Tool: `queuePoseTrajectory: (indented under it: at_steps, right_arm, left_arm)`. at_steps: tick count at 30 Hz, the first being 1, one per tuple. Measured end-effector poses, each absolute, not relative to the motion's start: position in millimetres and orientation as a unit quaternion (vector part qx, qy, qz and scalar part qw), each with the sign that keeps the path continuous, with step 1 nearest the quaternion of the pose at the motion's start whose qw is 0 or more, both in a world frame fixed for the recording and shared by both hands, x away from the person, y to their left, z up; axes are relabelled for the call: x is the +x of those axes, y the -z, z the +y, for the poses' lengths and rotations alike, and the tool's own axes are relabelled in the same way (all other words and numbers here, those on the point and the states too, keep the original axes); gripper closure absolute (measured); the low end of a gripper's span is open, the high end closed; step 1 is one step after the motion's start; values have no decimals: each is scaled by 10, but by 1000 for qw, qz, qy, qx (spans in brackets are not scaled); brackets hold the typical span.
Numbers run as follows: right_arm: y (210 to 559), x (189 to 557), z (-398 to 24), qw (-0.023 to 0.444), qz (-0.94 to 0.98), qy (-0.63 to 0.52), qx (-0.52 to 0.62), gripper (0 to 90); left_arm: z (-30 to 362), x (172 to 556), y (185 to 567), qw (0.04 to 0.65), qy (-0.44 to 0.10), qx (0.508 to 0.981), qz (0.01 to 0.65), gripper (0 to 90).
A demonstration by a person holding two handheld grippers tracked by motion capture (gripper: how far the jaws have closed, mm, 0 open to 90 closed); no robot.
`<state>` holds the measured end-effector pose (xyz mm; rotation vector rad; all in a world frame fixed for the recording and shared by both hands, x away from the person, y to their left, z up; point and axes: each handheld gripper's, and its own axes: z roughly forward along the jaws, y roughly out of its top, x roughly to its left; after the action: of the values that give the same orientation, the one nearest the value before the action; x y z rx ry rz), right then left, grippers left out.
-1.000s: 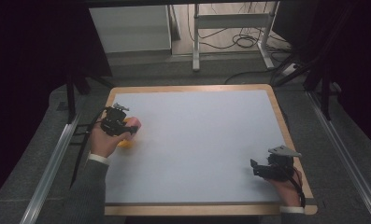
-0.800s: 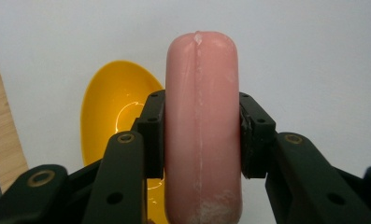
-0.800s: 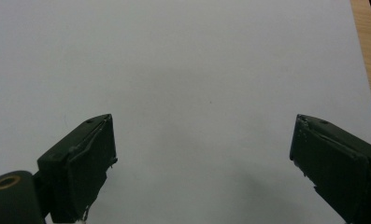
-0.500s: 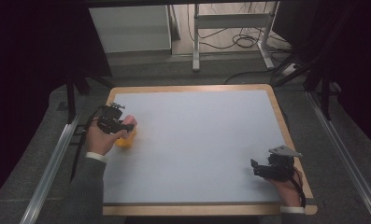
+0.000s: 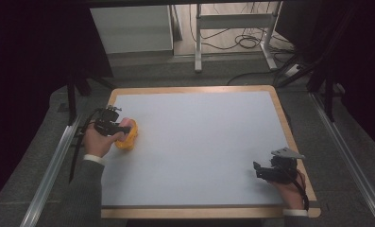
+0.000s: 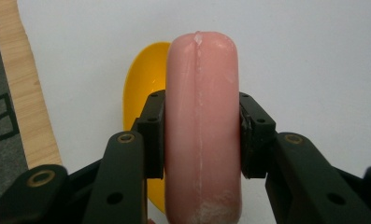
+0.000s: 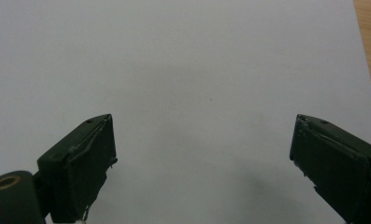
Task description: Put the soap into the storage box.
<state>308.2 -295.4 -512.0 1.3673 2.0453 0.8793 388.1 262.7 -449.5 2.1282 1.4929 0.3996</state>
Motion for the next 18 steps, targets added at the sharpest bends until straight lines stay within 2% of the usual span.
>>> queuePoseTrajectory:
  at_steps: [18]
  right_arm:
    - [5130, 3085, -2952, 261, 756, -324, 505, 69]
  left_arm:
    - [2645, 3996, 4758, 233, -125, 784, 562, 601]
